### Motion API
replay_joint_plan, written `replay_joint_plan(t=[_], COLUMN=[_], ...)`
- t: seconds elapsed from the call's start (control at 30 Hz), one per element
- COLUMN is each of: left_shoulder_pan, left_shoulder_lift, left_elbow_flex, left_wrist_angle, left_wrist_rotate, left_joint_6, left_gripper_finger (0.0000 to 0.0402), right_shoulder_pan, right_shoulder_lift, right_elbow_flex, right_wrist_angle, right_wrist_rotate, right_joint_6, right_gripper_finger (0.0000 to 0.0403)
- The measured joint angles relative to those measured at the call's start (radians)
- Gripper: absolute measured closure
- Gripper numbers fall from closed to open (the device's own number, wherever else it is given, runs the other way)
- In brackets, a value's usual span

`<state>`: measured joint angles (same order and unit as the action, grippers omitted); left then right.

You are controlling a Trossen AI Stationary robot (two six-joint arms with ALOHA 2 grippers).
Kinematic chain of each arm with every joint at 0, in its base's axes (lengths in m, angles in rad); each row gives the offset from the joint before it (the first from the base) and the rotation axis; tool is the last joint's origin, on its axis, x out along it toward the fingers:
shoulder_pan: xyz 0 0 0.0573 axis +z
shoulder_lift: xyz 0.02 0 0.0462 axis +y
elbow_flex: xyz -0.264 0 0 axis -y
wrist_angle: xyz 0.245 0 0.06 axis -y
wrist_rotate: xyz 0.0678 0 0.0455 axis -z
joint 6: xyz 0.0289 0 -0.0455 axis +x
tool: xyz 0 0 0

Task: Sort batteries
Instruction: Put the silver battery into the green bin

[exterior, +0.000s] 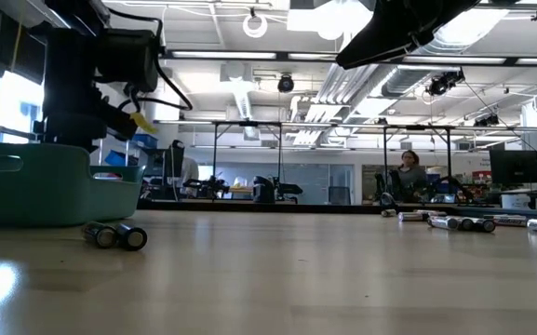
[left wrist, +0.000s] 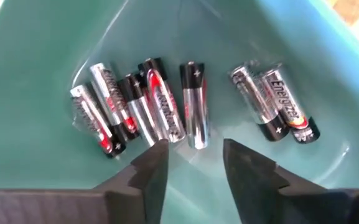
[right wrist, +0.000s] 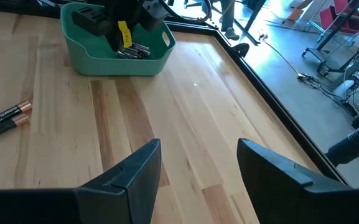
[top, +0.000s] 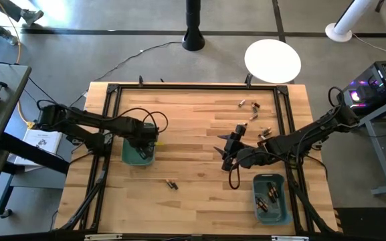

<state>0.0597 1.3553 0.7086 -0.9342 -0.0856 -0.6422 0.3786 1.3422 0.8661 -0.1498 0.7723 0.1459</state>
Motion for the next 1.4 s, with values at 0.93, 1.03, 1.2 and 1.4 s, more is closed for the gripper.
replay_joint_plan(t=[0.93, 1.03, 1.2, 1.4], left_shoulder_pan=[-0.287, -0.319, -0.345, -0.337], left_shoulder_lift=[-0.032, 0.010, 0.088, 0.154], left_elbow_flex=[0.319, 0.319, 0.319, 0.319], left_wrist_angle=[0.446, 0.503, 0.546, 0.548], left_wrist_rotate=[-0.104, -0.064, -0.042, -0.027], left_joint_6=[0.737, 0.812, 0.797, 0.730], left_gripper_finger=[0.0273, 0.0267, 0.0234, 0.0203], right_shoulder_pan=[-0.032, -0.031, -0.014, 0.007], right_shoulder_lift=[0.000, 0.000, -0.001, -0.023], right_elbow_flex=[0.000, 0.000, 0.000, 0.022], right_wrist_angle=[-0.096, -0.104, -0.175, -0.353], right_wrist_rotate=[-0.002, -0.004, -0.069, -0.065], right_joint_6=[0.014, 0.036, 0.081, 0.186], right_gripper_finger=[0.0197, 0.0197, 0.0197, 0.0197])
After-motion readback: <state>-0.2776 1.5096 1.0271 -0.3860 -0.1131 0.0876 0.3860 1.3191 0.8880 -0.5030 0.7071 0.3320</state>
